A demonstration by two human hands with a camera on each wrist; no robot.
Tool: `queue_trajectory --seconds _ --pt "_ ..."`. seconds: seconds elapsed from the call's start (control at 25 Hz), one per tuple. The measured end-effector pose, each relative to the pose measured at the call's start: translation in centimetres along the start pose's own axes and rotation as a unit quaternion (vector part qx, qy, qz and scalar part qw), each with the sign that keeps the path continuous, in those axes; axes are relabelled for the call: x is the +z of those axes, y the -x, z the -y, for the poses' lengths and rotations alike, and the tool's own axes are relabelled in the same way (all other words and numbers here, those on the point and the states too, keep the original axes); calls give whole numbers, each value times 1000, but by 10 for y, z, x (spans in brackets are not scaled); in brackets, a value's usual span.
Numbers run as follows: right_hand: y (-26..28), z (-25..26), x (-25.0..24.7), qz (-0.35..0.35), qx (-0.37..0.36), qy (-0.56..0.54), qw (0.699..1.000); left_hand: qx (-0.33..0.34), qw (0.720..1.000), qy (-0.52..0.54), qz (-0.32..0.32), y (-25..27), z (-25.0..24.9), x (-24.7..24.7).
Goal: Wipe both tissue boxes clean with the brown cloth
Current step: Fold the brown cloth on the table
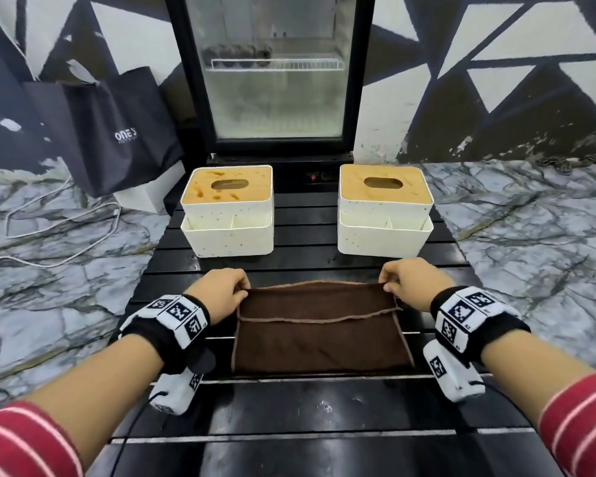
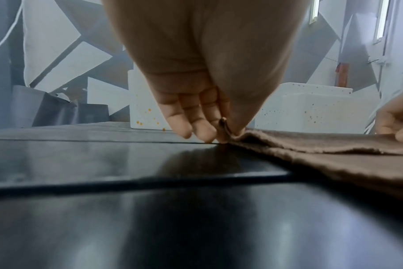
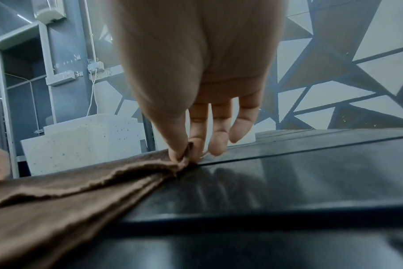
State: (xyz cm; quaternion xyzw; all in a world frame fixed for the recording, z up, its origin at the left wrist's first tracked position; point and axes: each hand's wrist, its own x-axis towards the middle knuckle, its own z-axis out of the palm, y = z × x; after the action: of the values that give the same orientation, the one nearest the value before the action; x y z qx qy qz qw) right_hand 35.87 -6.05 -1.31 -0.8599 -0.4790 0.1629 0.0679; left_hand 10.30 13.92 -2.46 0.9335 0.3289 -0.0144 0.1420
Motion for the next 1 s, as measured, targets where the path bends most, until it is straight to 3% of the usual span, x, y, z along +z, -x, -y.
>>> queue_trajectory --seconds 0.28,0.48,0.68,0.88,1.0 --pt "-4 2 8 -16 19 -16 1000 -1 1000 -3 5 -7 4 6" --pt "10 13 11 -34 -19 -12 999 16 1000 14 -20 2 -1 6" --pt "36 23 10 18 -64 -17 998 86 996 3 37 19 -16 4" --pt "72 21 23 57 -88 -29 994 98 991 54 79 53 -19 4" --pt "83 17 30 54 -86 17 995 109 990 10 88 66 -22 7"
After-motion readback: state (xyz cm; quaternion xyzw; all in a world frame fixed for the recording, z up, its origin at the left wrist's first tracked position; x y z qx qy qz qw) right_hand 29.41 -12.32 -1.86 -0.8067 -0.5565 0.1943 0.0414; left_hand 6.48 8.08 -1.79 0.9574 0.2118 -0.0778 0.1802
